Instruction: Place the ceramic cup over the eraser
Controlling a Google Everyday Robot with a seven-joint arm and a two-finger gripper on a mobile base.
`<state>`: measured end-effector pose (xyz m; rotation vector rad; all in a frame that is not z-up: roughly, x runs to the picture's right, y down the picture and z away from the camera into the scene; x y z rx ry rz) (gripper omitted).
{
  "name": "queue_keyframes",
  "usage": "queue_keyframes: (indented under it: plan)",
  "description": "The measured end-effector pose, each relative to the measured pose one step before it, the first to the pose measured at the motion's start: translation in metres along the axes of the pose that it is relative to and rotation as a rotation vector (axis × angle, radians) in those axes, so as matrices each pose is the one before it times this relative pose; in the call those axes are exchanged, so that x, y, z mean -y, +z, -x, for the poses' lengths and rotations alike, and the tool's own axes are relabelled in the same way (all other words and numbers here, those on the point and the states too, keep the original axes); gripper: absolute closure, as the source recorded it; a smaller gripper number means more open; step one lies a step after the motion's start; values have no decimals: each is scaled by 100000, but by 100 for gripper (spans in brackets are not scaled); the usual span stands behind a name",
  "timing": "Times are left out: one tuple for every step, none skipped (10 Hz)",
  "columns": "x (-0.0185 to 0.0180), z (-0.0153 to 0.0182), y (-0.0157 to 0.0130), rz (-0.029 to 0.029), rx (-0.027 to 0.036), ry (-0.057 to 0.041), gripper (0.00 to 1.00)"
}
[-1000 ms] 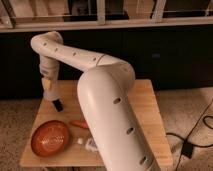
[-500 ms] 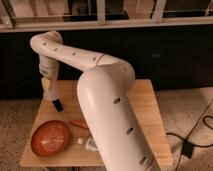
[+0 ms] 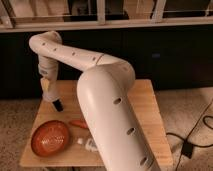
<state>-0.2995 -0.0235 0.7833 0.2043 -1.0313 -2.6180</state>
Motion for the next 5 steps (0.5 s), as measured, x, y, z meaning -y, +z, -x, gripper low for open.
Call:
queue_keyframes:
  plan:
    - [140,-62,16,-171,59,62,20]
    - [136,-84,-12,-144,-27,79,20]
    - [98,-48,4,-165,78,152,20]
    - [104,-71,-23,-239,344,258,20]
    - [93,-89,48,-243,653,435,20]
